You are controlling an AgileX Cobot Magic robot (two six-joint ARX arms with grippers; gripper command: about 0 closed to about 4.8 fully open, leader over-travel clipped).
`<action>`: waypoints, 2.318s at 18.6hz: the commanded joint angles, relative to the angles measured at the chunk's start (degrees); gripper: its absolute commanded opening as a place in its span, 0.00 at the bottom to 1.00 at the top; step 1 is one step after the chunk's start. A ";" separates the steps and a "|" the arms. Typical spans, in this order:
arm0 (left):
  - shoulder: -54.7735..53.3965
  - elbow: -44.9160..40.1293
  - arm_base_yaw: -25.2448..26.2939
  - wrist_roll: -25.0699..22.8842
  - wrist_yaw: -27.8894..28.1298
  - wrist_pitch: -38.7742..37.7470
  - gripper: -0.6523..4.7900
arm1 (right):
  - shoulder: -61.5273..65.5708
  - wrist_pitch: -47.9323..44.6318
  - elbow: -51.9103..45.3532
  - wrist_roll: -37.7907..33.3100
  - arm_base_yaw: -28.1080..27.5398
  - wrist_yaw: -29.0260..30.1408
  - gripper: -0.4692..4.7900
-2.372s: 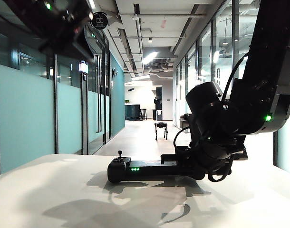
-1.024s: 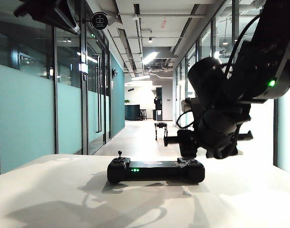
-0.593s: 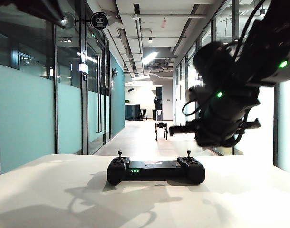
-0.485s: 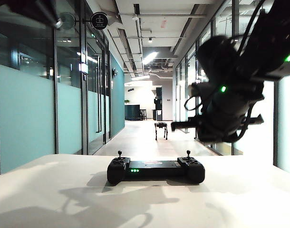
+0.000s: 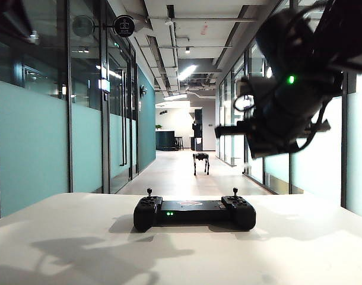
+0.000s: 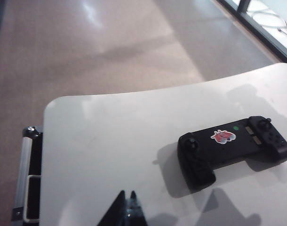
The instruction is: Push the left joystick on the remote control sitting on the white table forward to make the robot dog walk in a straight line until it approaches the door.
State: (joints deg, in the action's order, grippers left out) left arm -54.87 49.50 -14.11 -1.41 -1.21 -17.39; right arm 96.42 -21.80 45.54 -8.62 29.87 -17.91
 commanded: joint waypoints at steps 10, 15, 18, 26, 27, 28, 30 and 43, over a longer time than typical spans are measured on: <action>17.09 -24.44 -0.07 0.61 5.33 15.19 0.11 | -14.58 -0.70 -10.23 0.33 0.13 2.80 0.08; 23.28 -34.80 -0.07 0.83 7.69 18.36 0.11 | -19.96 -0.68 -13.20 1.38 0.13 5.18 0.08; 25.07 -38.23 -0.04 1.22 7.61 18.32 0.11 | -23.82 -0.63 -16.37 1.40 0.13 5.92 0.08; 25.00 -38.29 -0.04 3.56 6.14 14.88 0.11 | -32.68 0.11 -23.02 1.62 0.13 7.56 0.08; 25.00 -38.29 -0.04 3.56 6.14 14.88 0.11 | -33.75 0.20 -23.82 1.60 0.13 7.56 0.08; 25.00 -38.29 -0.04 3.56 6.12 14.88 0.11 | -35.63 0.20 -25.22 1.62 0.13 7.72 0.08; 25.00 -38.29 -0.04 3.56 6.14 14.88 0.11 | -38.23 0.92 -27.17 1.62 0.13 7.80 0.08; 24.98 -38.27 -0.04 3.54 6.12 14.88 0.11 | -61.57 11.28 -36.79 2.86 0.11 10.54 0.08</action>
State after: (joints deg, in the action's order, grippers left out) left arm -29.93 11.05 -14.11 2.04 5.10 -2.81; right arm 36.49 -11.49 9.23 -5.98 29.93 -7.46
